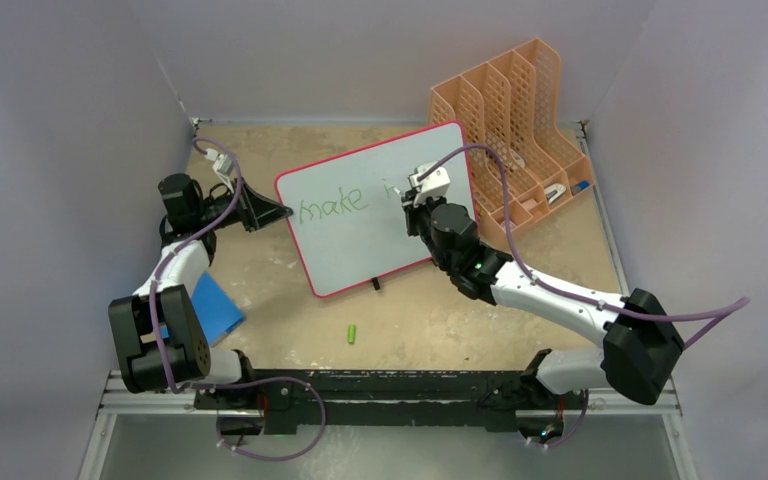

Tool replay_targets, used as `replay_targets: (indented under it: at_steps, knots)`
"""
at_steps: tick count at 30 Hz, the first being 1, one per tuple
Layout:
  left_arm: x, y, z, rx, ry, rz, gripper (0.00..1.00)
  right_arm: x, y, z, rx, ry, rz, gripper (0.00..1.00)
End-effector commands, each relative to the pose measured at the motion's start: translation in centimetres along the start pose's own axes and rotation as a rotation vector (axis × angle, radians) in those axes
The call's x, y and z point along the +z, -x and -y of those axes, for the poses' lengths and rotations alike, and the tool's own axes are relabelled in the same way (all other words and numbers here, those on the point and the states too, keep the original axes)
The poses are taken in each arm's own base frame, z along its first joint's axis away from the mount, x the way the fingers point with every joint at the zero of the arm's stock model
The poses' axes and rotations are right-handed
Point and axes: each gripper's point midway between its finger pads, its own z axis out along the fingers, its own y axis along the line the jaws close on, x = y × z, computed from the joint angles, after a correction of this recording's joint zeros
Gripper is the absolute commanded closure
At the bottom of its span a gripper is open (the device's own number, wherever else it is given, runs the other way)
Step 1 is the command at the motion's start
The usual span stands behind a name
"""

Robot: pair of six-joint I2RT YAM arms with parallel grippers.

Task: Write a sentence on the whiteboard

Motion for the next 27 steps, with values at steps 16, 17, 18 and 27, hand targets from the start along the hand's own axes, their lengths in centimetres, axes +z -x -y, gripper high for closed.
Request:
replay_targets:
  at_steps: [16, 17, 18, 27]
  knots:
    - [0.3, 0.6, 1.0, 0.079, -0.028, -0.005, 1.0, -1.2, 3.7, 0.0, 0.03, 0.035, 0.112, 1.0]
    - [0.3, 0.6, 1.0, 0.079, -0.028, -0.005, 1.0, -1.2, 3.8, -0.1, 0.031, 0.039, 0.116, 1.0]
    - [0.3, 0.6, 1.0, 0.08, -0.027, -0.005, 1.0, -1.1, 3.9, -0.1, 0.03, 0.039, 0.116, 1.0]
    - [0.3, 0.6, 1.1, 0.08, -0.03, -0.005, 1.0, -0.1, 3.8, -0.2, 0.022, 0.021, 0.116, 1.0]
